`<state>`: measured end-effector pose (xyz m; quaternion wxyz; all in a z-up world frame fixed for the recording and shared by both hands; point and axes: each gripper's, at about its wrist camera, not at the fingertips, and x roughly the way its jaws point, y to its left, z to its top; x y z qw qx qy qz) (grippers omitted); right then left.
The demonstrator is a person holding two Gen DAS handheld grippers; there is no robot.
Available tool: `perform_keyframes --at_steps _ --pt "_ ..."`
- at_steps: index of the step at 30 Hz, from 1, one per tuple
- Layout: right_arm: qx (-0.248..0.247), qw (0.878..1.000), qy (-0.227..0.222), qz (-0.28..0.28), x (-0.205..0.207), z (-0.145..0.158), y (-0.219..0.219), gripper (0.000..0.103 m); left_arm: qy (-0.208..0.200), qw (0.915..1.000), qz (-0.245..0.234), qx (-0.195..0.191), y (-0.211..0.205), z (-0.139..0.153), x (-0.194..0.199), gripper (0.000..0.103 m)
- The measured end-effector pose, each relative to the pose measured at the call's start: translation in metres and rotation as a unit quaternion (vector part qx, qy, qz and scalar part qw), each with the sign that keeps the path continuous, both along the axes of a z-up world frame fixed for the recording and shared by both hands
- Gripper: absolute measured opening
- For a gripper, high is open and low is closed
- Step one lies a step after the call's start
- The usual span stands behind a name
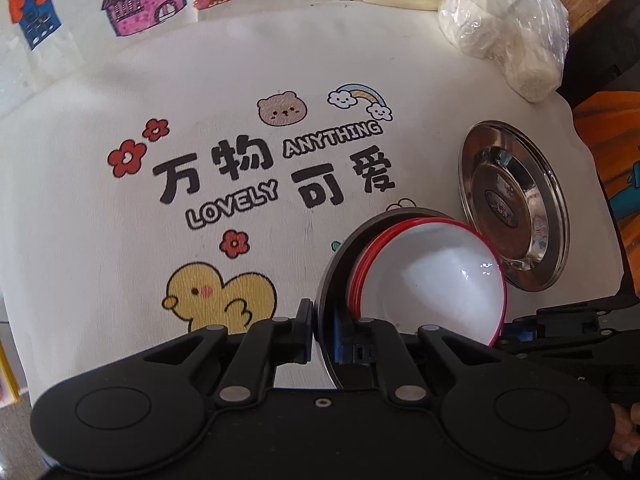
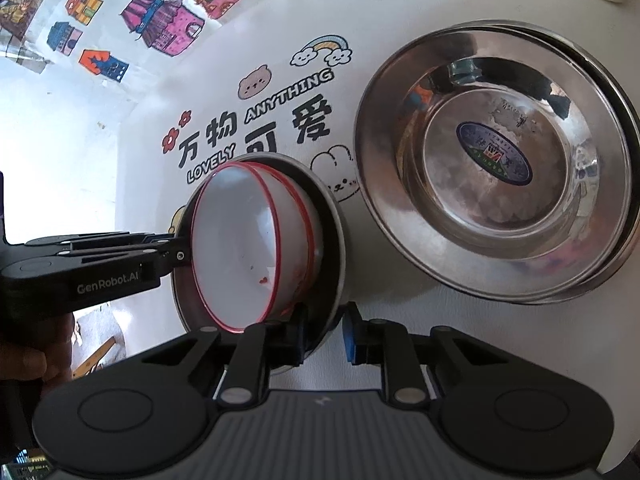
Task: Organize plates and bowls
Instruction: 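Lift the steel bowl stack with both tools and carry it over the steel plates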
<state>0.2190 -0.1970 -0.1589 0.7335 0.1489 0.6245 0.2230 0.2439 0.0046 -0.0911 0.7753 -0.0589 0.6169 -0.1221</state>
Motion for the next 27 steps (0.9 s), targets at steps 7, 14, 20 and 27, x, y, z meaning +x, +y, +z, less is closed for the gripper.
perform_keyframes --at_steps 7,14,20,27 --pt "0.007 1.000 -0.008 0.016 -0.003 0.008 -0.005 0.021 -0.005 0.9999 0.013 -0.006 0.001 0.010 -0.004 0.008" --pt "0.009 1.000 -0.019 0.021 -0.002 0.017 -0.014 0.021 -0.013 0.9998 0.012 -0.011 -0.008 0.021 0.000 0.008" --pt "0.011 0.999 -0.033 0.023 -0.001 0.029 -0.025 0.021 -0.025 0.9996 0.010 -0.014 -0.018 0.034 0.004 0.007" --pt "0.013 0.999 -0.043 0.021 -0.001 0.036 -0.034 0.021 -0.033 0.9993 0.009 -0.015 -0.030 0.043 0.012 0.007"
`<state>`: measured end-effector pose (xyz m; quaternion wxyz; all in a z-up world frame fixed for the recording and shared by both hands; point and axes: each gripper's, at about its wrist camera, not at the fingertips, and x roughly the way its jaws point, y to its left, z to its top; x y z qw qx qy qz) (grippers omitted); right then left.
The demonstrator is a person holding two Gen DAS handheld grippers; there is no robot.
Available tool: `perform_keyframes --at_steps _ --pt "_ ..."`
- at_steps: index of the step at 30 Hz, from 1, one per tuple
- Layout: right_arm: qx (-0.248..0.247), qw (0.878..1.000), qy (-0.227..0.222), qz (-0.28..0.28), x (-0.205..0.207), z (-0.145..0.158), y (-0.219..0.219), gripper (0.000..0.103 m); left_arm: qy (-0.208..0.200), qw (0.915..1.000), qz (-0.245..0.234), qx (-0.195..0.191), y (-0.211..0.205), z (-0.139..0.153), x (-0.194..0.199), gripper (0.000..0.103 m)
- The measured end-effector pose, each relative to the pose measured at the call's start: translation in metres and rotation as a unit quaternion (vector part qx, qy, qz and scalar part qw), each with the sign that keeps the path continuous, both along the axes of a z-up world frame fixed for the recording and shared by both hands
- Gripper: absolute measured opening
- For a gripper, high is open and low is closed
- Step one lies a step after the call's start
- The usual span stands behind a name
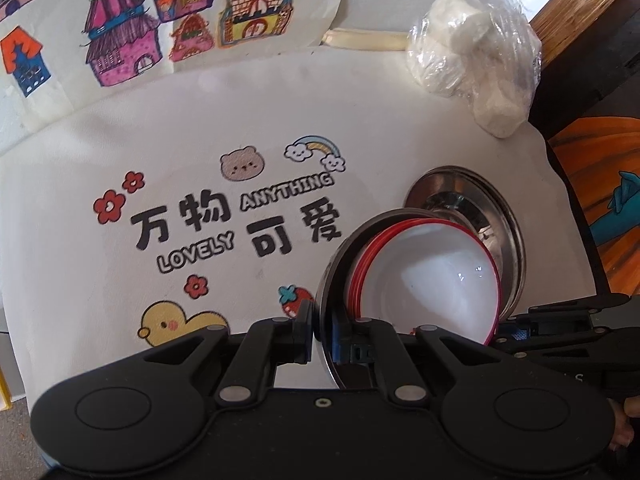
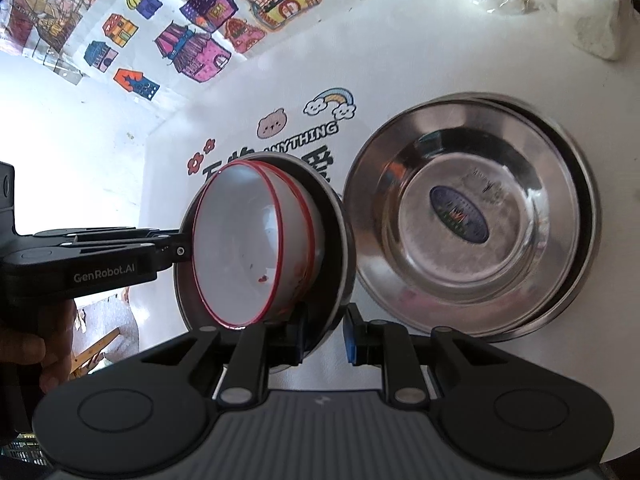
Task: Organize plates and bowls
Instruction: 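Lift the steel bowl stack with both tools and carry it over the steel plates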
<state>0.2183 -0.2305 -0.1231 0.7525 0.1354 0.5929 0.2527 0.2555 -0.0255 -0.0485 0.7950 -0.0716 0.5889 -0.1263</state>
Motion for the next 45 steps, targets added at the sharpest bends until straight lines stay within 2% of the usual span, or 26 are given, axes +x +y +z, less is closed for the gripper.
perform_keyframes --at_steps 29,45 --pt "-0.016 1.000 0.006 -0.006 0.024 0.002 -0.073 0.021 -0.002 0.9998 0.011 -0.016 -0.080 -0.008 0.027 0.007" --pt "-0.023 0.999 0.022 0.006 0.045 -0.007 -0.094 0.021 0.008 0.9995 0.023 -0.017 -0.099 -0.019 0.040 0.006"
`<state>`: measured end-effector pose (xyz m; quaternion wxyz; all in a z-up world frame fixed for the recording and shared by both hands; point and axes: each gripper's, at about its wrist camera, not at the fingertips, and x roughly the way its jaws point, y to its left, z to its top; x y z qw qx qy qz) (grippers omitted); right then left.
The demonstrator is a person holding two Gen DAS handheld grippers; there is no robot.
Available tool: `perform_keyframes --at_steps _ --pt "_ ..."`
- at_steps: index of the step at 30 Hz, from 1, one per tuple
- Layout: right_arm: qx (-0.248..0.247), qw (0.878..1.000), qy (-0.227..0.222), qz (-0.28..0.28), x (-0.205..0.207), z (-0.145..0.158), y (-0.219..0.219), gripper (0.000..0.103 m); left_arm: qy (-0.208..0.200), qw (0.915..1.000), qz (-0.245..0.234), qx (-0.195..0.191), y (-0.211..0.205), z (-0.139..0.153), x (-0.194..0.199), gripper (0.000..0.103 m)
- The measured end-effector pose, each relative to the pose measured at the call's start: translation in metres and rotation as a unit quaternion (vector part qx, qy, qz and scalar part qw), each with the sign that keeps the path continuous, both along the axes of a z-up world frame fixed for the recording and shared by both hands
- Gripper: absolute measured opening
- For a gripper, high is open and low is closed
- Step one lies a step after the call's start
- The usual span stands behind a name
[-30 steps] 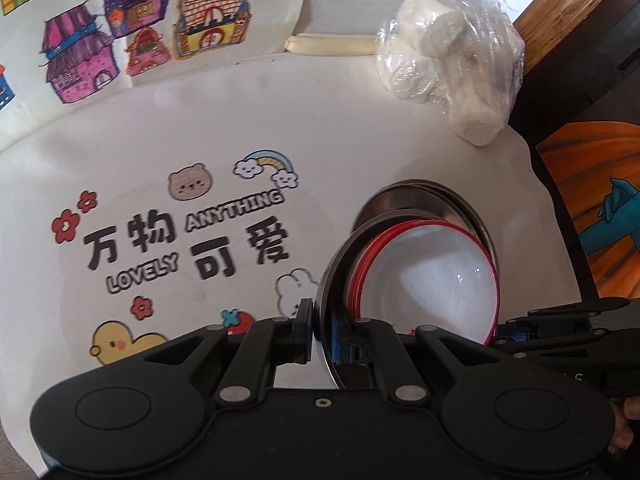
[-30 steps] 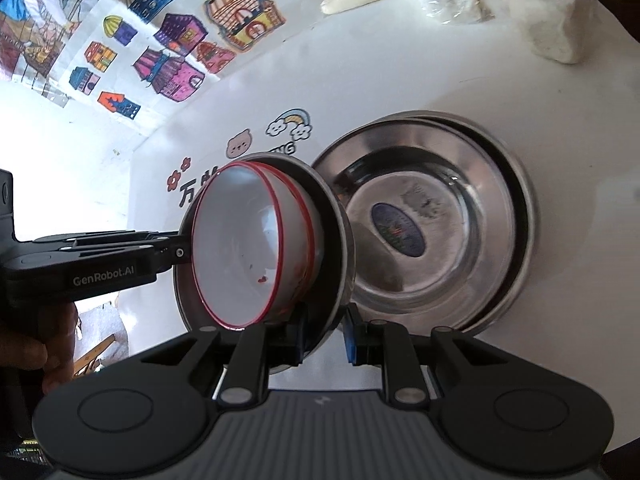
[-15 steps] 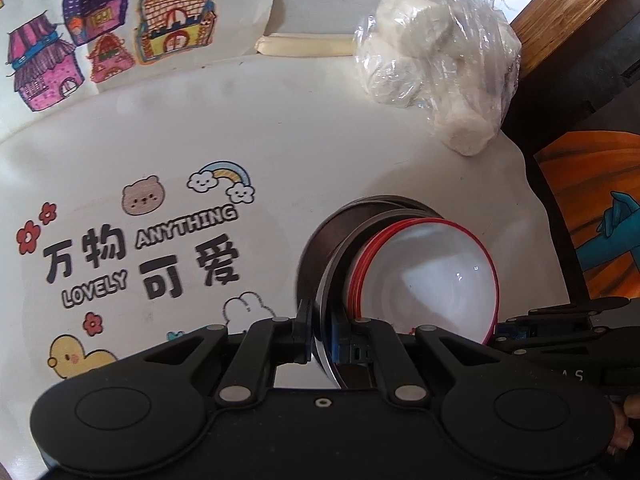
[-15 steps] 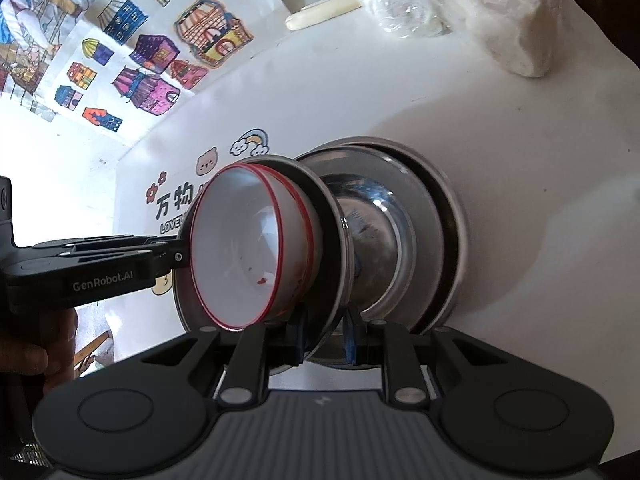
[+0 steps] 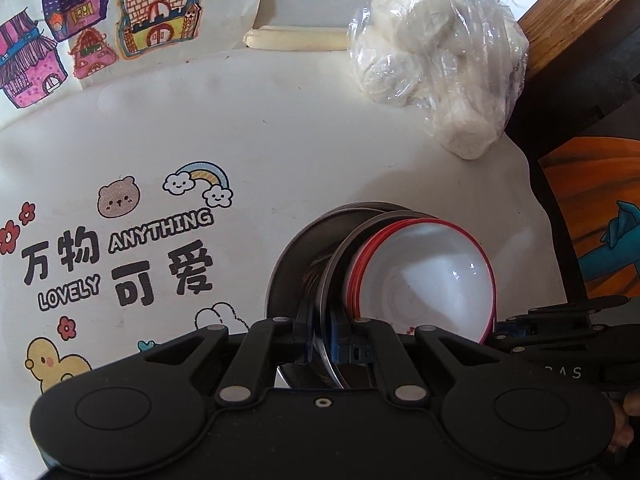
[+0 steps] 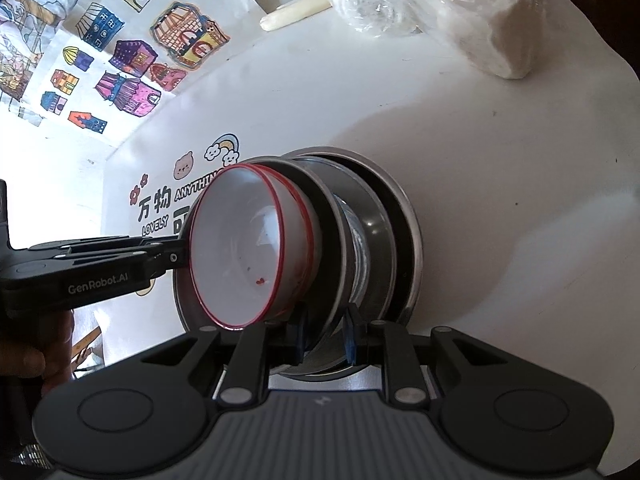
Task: Organize plates and bowls
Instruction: 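Lift the steel bowl stack with both tools and carry it over the steel plates, then lower the bowl stack onto the steel plate stack with both tools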
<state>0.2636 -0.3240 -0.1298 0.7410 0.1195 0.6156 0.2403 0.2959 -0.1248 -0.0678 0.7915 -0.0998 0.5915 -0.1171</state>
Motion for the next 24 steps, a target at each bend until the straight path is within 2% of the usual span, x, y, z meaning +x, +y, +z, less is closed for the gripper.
perform_keyframes --at_steps 24 --pt "-0.010 1.000 0.003 0.024 0.0064 -0.0027 0.0024 0.024 0.002 0.9995 0.030 0.004 0.0015 -0.0022 0.0002 0.004"
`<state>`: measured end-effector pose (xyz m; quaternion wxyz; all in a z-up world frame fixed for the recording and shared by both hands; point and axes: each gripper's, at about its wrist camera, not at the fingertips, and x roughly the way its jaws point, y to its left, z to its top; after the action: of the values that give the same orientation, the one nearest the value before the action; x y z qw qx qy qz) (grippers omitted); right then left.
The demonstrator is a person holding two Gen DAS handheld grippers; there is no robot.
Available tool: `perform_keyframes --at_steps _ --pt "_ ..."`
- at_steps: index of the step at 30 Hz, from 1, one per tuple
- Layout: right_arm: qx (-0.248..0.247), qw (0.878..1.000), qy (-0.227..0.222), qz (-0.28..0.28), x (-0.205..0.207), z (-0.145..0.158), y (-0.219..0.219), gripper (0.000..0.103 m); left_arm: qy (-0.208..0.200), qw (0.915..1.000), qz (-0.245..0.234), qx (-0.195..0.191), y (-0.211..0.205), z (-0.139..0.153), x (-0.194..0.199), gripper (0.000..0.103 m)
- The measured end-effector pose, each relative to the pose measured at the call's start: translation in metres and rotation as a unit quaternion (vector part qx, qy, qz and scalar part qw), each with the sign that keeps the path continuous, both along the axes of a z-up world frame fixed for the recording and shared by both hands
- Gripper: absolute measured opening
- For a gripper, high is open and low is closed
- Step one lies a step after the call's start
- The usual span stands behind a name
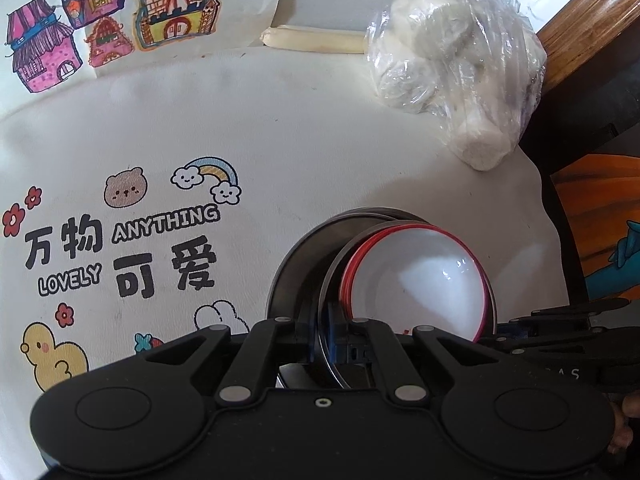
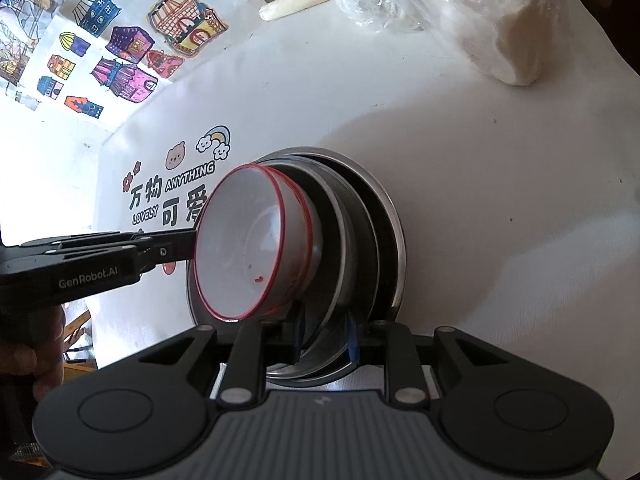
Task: Organize plates and bowls
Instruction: 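Lower the bowl stack onto the steel plate stack with both tools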
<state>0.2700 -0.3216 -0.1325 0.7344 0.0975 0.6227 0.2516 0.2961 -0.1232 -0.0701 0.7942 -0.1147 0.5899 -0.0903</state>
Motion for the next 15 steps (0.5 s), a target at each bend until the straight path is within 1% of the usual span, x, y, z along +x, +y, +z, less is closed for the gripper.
perform_keyframes --at_steps 15 --pt "0.000 1.000 0.001 0.006 0.0006 0.0000 0.0009 0.024 -0.001 0.9999 0.011 0.001 0.0017 0.0019 -0.0021 0.004"
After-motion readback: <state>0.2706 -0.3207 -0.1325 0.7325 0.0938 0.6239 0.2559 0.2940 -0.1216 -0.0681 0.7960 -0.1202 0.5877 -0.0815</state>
